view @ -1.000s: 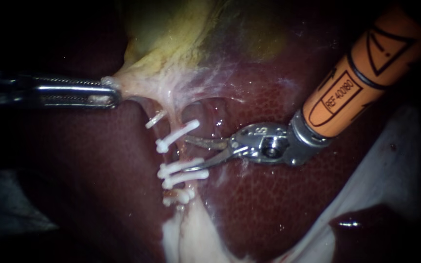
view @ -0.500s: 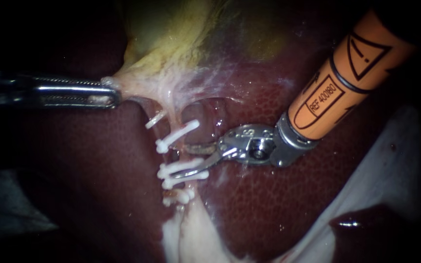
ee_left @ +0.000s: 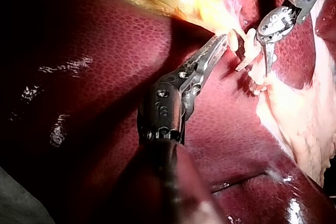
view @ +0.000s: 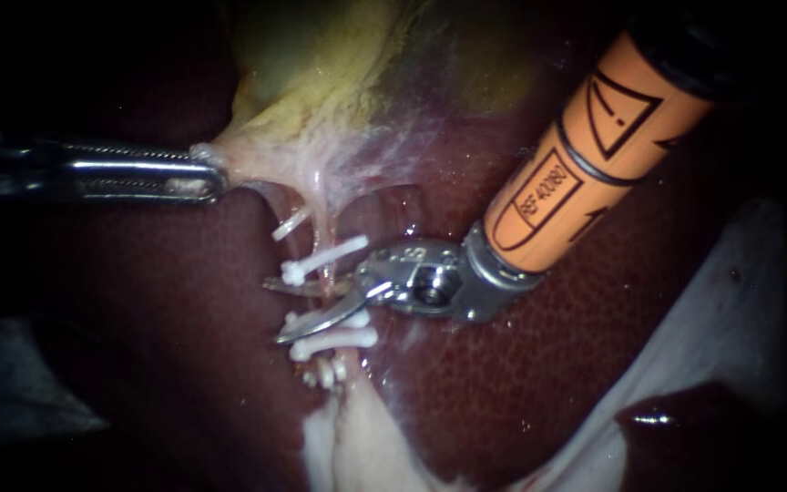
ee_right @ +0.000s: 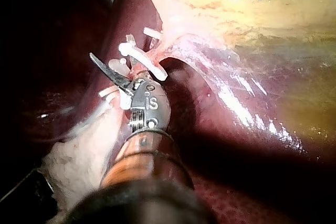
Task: Go to the cutting position right tube
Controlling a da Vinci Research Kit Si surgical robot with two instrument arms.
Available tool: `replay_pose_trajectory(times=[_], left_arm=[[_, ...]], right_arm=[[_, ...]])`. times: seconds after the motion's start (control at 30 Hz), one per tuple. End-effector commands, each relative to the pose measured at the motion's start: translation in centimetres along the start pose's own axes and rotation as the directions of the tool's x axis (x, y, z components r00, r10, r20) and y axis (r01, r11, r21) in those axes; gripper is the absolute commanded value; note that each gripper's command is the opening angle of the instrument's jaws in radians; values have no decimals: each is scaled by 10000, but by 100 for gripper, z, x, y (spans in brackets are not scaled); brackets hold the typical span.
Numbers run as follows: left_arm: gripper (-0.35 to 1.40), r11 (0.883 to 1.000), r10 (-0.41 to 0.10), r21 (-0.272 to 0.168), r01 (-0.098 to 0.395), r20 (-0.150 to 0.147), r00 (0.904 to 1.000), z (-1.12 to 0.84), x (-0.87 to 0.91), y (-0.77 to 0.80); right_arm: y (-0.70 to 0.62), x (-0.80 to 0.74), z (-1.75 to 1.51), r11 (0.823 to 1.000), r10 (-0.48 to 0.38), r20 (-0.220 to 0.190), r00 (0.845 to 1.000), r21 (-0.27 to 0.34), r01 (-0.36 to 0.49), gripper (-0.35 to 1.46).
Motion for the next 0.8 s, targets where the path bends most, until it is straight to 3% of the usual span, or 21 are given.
replay_pose_trajectory(times=[0.03,0.27,0.6,0.8], left_arm=[[-35,10000,-5,7,5,2,10000,1,-1,0],[-35,10000,-6,10,6,1,10000,1,0,0],[-35,10000,0,-11,0,8,10000,-2,-1,-1],[-35,10000,-1,-8,1,7,10000,-2,-1,-1]], right_arm=[[-1,1,2,9999,124,-39,9999,13,-124,125],[-5,7,8,9991,433,-52,9991,17,-433,125],[-32,32,1,9980,594,-229,9980,220,-589,127],[-32,30,2,9981,579,-247,9980,236,-573,127]])
